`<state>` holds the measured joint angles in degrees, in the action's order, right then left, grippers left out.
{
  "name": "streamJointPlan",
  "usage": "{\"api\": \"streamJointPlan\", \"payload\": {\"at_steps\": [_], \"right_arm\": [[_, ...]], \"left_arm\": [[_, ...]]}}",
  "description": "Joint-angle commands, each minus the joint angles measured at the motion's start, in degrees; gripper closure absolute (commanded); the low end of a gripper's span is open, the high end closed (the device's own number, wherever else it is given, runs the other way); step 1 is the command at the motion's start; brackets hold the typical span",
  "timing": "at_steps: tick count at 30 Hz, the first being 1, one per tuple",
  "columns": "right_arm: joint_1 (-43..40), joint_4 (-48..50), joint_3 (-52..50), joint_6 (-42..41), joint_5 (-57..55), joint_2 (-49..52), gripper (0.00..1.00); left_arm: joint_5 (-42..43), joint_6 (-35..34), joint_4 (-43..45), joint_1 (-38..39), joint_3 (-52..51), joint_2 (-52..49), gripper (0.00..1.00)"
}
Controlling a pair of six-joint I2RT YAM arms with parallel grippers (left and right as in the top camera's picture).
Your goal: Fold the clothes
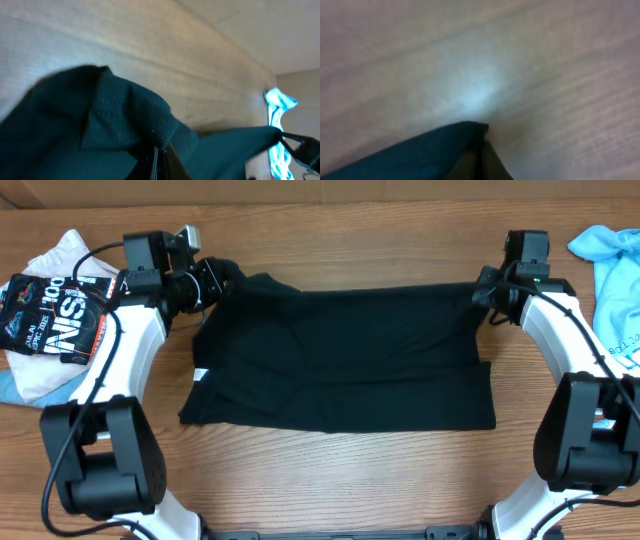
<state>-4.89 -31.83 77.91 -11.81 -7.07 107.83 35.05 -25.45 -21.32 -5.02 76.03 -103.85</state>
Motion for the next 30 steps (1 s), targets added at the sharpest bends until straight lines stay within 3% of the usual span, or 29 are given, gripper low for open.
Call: {"api": "streamJointPlan", "payload": {"at_steps": [1,9,16,30], "right_arm": [[-0.4,-3.2,1.0,-0.2,-3.6,-1.5,0.96],[-0.4,-11.3,1.0,-0.2,-5.2,-1.5,0.96],[-0.4,-14.2,1.0,-0.3,-8.9,-1.5,0.96],[-0.5,-13.3,1.9,-3.2,-10.6,-1.5,0.96]], "left_arm": [[1.0,2.8,-4.5,-0.7,0.9,3.6,0.96],[0.3,7.0,-18.4,-0.7,0.9,5.0,0.96],[-5.4,8.5,-26.9,-0.7,0.9,5.2,0.96],[-11.7,8.7,-30.8,-1.0,0.9,15.3,0.96]]}}
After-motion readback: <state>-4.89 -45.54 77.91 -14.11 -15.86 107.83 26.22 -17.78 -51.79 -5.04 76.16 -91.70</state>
